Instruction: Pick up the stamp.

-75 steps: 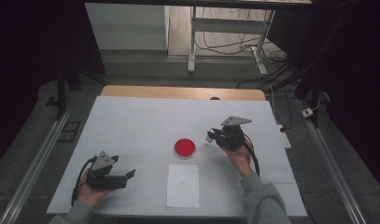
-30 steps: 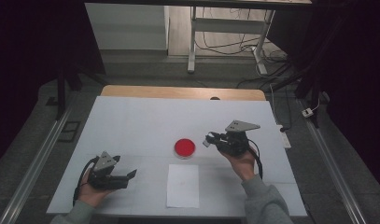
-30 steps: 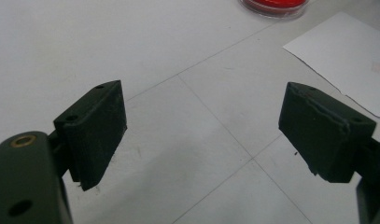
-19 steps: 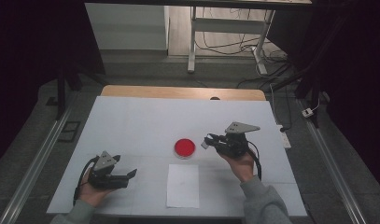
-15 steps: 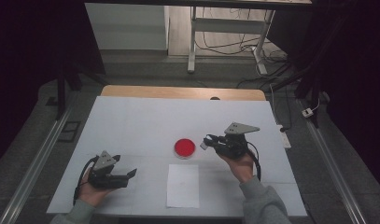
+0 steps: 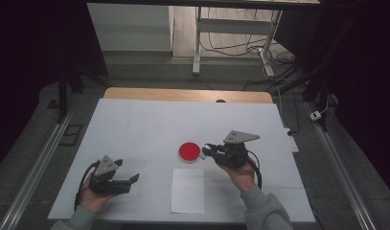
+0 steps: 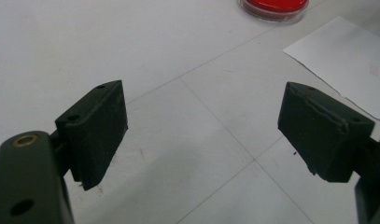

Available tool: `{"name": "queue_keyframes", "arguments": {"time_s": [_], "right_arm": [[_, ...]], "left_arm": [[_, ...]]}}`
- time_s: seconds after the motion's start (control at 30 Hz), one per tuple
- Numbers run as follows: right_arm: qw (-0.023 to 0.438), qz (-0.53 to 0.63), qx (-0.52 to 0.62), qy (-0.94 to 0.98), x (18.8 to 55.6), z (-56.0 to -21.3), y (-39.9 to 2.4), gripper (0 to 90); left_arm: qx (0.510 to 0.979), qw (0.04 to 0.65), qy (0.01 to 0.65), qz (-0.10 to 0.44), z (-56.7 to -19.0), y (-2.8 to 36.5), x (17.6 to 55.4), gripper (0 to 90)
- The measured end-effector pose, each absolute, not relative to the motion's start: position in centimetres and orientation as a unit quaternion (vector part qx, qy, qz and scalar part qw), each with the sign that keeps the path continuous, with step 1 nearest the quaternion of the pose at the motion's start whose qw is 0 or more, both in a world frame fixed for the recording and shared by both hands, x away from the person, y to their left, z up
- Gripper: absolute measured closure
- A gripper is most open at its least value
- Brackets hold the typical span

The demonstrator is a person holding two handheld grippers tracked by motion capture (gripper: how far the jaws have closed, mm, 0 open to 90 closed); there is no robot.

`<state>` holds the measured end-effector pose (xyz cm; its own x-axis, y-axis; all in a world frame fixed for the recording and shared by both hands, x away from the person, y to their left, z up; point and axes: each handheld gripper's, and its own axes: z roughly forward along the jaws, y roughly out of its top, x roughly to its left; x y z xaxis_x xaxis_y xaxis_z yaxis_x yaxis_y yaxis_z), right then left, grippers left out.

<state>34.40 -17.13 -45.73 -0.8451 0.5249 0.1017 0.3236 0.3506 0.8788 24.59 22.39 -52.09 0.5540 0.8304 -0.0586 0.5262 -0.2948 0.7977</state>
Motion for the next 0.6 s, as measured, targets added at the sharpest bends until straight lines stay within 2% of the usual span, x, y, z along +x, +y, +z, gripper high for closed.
{"name": "queue_keyframes", "arguments": {"time_s": [0.6], "right_arm": [[0.083,0.508,0.236,0.824,32.8,-46.2,-15.7,75.0]], "left_arm": [[0.784,0.403,0.432,0.188,-52.1,22.0,24.9,16.2]]}}
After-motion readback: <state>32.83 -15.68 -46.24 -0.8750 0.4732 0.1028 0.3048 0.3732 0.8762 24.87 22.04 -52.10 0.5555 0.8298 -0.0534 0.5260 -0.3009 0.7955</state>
